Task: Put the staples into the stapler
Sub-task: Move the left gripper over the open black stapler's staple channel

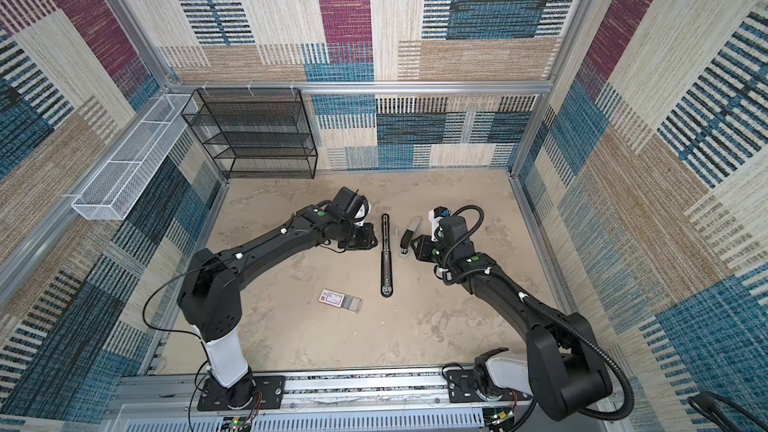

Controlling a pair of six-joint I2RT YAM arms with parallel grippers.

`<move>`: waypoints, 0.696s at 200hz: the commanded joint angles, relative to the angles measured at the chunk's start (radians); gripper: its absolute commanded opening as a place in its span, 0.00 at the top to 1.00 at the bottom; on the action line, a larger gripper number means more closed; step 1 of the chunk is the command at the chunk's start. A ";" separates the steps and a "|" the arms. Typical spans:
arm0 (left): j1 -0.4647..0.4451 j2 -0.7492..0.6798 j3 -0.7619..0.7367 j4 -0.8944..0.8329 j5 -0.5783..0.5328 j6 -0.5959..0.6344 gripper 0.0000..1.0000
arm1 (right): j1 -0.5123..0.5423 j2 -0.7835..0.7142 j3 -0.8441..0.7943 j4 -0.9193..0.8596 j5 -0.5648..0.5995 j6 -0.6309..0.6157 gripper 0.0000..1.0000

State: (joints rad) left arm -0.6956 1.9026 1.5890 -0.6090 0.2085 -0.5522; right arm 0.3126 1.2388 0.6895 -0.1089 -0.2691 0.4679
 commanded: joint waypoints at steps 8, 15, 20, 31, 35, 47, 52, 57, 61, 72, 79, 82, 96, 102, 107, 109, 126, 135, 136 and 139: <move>-0.017 0.111 0.152 -0.112 -0.053 0.045 0.75 | -0.019 -0.039 -0.040 0.043 -0.020 0.011 0.68; -0.023 0.139 0.184 -0.133 -0.069 0.050 0.75 | -0.022 -0.046 -0.048 0.046 -0.024 0.011 0.68; -0.025 0.156 0.205 -0.145 -0.081 0.052 0.75 | -0.022 -0.048 -0.055 0.048 -0.025 0.011 0.68; -0.025 0.192 0.244 -0.163 -0.083 0.056 0.74 | -0.025 -0.054 -0.067 0.055 -0.029 0.011 0.67; -0.027 0.205 0.258 -0.170 -0.083 0.054 0.73 | -0.026 -0.054 -0.072 0.055 -0.031 0.010 0.67; -0.030 0.243 0.309 -0.205 -0.096 0.057 0.72 | -0.027 -0.056 -0.082 0.059 -0.034 0.011 0.67; -0.032 0.256 0.326 -0.217 -0.106 0.059 0.72 | -0.029 -0.057 -0.085 0.060 -0.036 0.011 0.66; -0.034 0.269 0.341 -0.226 -0.118 0.060 0.72 | -0.029 -0.058 -0.089 0.062 -0.038 0.011 0.66; -0.035 0.280 0.350 -0.232 -0.127 0.061 0.72 | -0.029 -0.060 -0.091 0.064 -0.039 0.011 0.66; -0.036 0.305 0.376 -0.247 -0.138 0.062 0.72 | -0.031 -0.063 -0.094 0.069 -0.041 0.011 0.66; -0.037 0.323 0.399 -0.260 -0.150 0.065 0.73 | -0.032 -0.064 -0.099 0.070 -0.043 0.011 0.66; -0.037 0.329 0.410 -0.266 -0.157 0.066 0.74 | -0.033 -0.064 -0.099 0.071 -0.043 0.011 0.66; -0.041 0.369 0.460 -0.294 -0.192 0.077 0.74 | -0.035 -0.061 -0.103 0.076 -0.048 0.010 0.66; -0.043 0.387 0.488 -0.311 -0.205 0.083 0.75 | -0.035 -0.059 -0.104 0.077 -0.050 0.011 0.66; -0.045 0.402 0.511 -0.328 -0.212 0.089 0.75 | -0.036 -0.058 -0.105 0.078 -0.052 0.011 0.66; -0.045 0.406 0.518 -0.334 -0.214 0.092 0.75 | -0.036 -0.057 -0.105 0.078 -0.053 0.011 0.66; -0.051 0.455 0.593 -0.375 -0.266 0.111 0.74 | -0.036 -0.057 -0.110 0.080 -0.055 0.011 0.66; -0.054 0.474 0.624 -0.388 -0.285 0.131 0.74 | -0.038 -0.058 -0.113 0.081 -0.055 0.009 0.66; -0.054 0.476 0.627 -0.389 -0.287 0.134 0.74 | -0.038 -0.059 -0.113 0.081 -0.054 0.009 0.66; -0.056 0.480 0.633 -0.389 -0.292 0.142 0.74 | -0.038 -0.059 -0.114 0.081 -0.054 0.009 0.66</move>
State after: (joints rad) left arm -0.7448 2.3459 2.1571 -0.9226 0.0017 -0.4835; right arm 0.2771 1.1805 0.5819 -0.0582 -0.3122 0.4713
